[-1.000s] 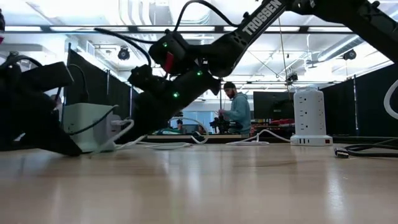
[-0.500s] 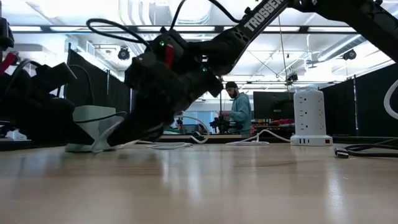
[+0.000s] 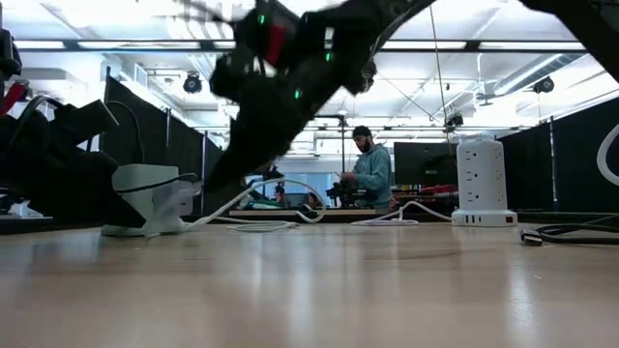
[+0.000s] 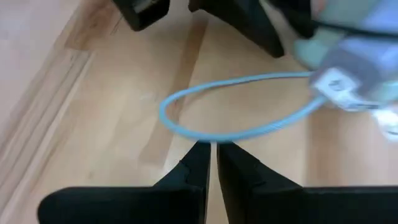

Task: Insert USB
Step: Adjust the cables on the table

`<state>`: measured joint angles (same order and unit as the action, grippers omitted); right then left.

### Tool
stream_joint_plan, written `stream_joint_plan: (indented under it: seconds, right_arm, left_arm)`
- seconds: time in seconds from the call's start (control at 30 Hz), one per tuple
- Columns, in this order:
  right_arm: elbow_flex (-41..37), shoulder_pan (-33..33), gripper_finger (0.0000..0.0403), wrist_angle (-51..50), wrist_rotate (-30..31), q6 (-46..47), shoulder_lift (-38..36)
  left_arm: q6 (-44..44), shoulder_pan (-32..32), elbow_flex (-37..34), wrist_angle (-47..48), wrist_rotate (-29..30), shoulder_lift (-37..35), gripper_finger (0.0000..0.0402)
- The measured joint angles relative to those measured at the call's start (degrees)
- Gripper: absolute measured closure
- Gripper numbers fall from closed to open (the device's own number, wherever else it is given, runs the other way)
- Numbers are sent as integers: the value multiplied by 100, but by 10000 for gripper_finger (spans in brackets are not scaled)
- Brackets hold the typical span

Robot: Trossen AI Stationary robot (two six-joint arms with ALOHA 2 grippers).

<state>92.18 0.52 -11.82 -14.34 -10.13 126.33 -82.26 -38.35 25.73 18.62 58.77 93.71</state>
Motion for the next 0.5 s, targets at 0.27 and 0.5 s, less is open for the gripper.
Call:
stream_joint_plan:
  seconds: [0.27, 0.5]
  right_arm:
    - [2, -294, 390, 623, 89, -192, -202]
    - [2, -396, 390, 1553, 975, -490, 299]
  left_arm:
    - [-136, 26, -5, -8, 137, 0, 299]
    - [-254, 28, -5, -22, 156, 0, 299]
